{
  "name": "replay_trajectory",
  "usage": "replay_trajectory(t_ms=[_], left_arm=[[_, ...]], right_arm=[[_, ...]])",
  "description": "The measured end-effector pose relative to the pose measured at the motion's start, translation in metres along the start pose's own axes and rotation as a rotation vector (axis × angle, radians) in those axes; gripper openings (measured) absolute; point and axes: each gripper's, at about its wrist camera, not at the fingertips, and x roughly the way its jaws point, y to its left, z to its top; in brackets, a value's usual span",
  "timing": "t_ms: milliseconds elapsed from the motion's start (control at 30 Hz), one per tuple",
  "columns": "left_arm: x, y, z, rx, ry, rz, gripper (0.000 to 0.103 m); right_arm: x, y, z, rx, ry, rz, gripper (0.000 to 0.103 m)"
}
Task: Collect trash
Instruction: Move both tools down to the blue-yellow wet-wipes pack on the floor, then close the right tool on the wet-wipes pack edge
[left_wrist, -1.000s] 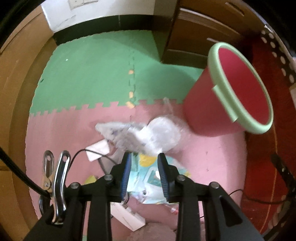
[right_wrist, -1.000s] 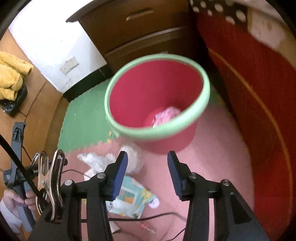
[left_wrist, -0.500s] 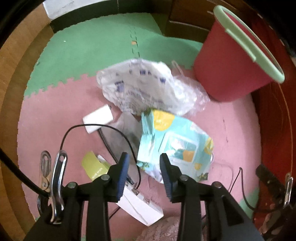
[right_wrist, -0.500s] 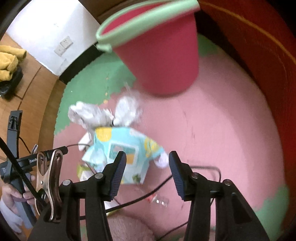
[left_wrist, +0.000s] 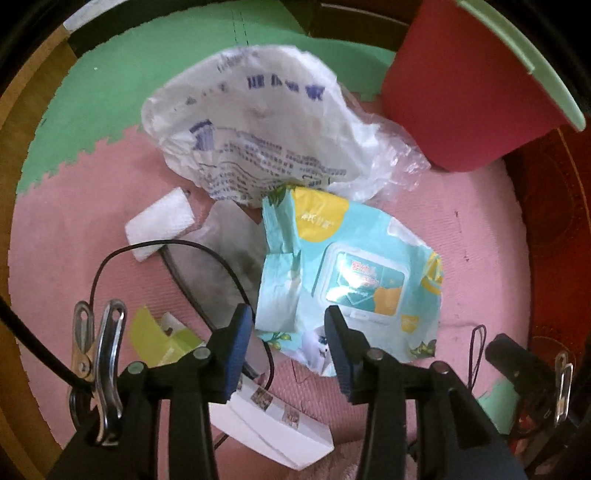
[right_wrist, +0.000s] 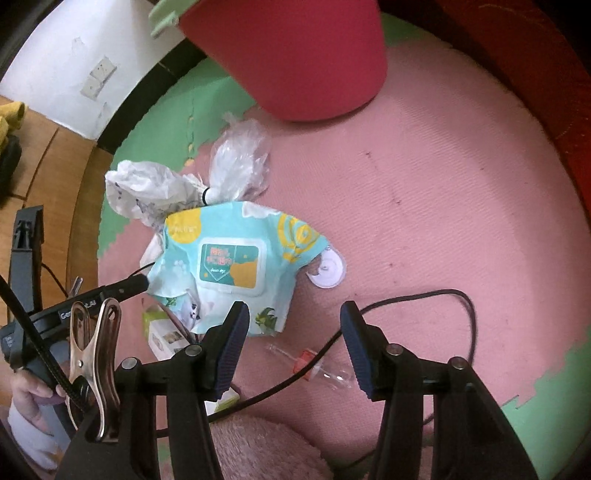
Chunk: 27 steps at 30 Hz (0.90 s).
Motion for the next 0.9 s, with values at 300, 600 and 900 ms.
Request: replay_trajectory(t_ms=[300,600,900], left_arm=[[0.031,0.008,0.010,-0.012,0.059,-0.014,0.043],[0.060,0.014,0.016,-0.040,0.123,-0.038,0.043],[0.074,0.013,0.023,-0.052,0.155,-0.047,0.043]], right_arm=[[0.048,0.012,0.012,-0.005,0.090,0.002,0.053],[0.094,0.016,0.021,-0.009,0.206,-0.001,0.052],[0.123,0.026,0.025,-0.034,0.303,-0.003,0.042]])
